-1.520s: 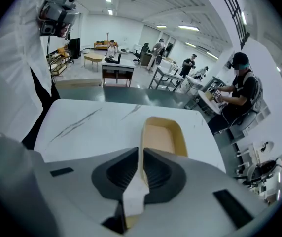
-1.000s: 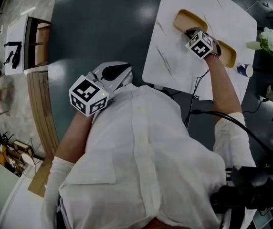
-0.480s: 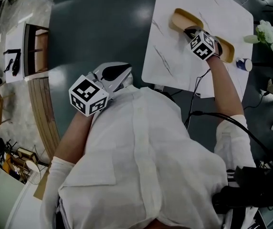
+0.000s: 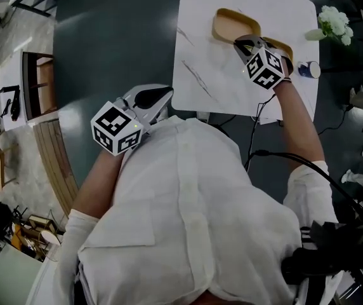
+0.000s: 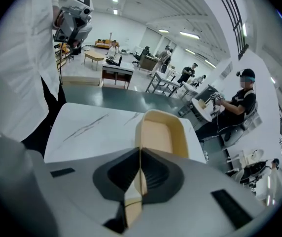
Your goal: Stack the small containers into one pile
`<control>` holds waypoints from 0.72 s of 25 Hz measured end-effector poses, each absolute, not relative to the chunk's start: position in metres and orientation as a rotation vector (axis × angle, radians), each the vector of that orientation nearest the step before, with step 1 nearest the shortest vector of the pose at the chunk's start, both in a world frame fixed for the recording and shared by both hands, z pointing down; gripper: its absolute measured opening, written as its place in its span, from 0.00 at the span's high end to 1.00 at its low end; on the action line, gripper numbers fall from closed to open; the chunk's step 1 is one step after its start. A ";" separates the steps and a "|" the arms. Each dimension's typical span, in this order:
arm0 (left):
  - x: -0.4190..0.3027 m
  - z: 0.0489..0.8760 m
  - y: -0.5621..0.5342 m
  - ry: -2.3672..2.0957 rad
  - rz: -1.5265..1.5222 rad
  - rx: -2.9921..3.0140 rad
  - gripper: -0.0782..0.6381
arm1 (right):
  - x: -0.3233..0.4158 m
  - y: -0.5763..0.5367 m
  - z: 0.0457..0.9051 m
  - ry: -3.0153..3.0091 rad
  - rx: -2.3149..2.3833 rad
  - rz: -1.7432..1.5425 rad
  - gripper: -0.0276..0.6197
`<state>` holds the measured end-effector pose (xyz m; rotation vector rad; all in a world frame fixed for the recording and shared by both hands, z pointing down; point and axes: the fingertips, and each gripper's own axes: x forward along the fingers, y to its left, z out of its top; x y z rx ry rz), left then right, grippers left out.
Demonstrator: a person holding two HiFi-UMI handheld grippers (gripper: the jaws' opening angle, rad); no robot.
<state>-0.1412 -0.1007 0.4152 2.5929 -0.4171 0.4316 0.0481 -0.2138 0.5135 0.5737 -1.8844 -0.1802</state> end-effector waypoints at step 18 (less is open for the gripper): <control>-0.043 0.410 -0.085 -0.323 0.405 2.631 0.88 | 0.177 -0.157 0.486 -1.803 0.591 -0.202 0.94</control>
